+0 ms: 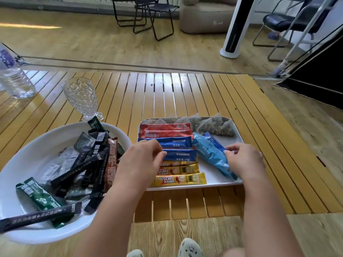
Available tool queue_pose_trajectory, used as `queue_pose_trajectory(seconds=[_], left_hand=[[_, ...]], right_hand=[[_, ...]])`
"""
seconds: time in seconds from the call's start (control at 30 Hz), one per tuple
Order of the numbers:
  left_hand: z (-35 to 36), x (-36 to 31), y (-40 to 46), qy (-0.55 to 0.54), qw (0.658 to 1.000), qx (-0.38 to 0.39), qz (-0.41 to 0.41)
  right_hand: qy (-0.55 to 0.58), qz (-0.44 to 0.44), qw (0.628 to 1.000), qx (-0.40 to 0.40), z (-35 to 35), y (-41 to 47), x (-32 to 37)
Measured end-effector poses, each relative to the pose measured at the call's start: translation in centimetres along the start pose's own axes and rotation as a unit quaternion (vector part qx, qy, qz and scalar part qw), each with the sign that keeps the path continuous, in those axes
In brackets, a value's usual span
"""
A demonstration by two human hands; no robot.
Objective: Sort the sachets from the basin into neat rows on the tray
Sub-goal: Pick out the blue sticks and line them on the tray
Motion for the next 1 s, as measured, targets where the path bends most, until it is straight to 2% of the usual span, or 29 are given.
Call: queue_pose_trajectory(seconds=[0.17, 0.27, 0.33, 0.43, 0.53, 0.67, 0.77, 0.87, 0.93, 1.0], left_hand=[[-0.3, -0.3, -0.1, -0.019, 0.999, -0.026, 0.008], [-0.6, -0.1, -0.1, -0.027, 0.999, -0.041, 0.0], [-0.9, -0.1, -0.1, -0.042, 0.997, -0.059, -0.007], [-1.4, 0.1, 0.1, -0.06, 0.994, -0.087, -0.025], [-1.6, 0.6, 0.2, -0.081, 0.991, -0.103, -0.026], [-1.4, 0.7, 0.3, -0.086, 0.994, -0.058, -0.023], [-1.4, 0.5, 0.4, -0.092, 0.995, -0.043, -0.018], [-1.3, 0.8, 0.6, -0.093, 0.994, -0.049, -0.035], [-1.0, 1.0, 0.7, -0.058, 0.996, -0.056, -0.039], [-0.6, 1.1, 0.8, -0.011, 0.997, -0.059, -0.044]], right_hand=[[0.062, -0.01, 0.997, -0.041, -0.6, 0.0, 0.6], [0.131, -0.093, 0.979, -0.128, -2.1, -0.7, 1.0], [0.181, -0.147, 0.962, -0.145, -2.9, -1.4, 1.5], [0.241, -0.231, 0.939, -0.086, -2.4, -2.4, 3.2], [0.239, -0.31, 0.92, -0.029, -0.6, -3.4, 5.3], [0.226, -0.363, 0.904, 0.014, 1.1, -4.6, 7.3], [0.245, -0.36, 0.9, 0.035, 1.6, -4.9, 7.7], [0.302, -0.267, 0.911, 0.083, 1.4, -4.4, 7.1], [0.333, -0.204, 0.913, 0.116, 1.2, -4.0, 6.6], [0.33, -0.191, 0.918, 0.108, 1.1, -3.8, 6.3]])
Point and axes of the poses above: each hand's wrist, its own y-axis towards the middle knuckle, its own z-axis out of the palm, x = y × z, the point moved 2 cm from there along y, towards the middle knuckle, and after that the axes turned 3 degrees about y, right-handed, at the moved point
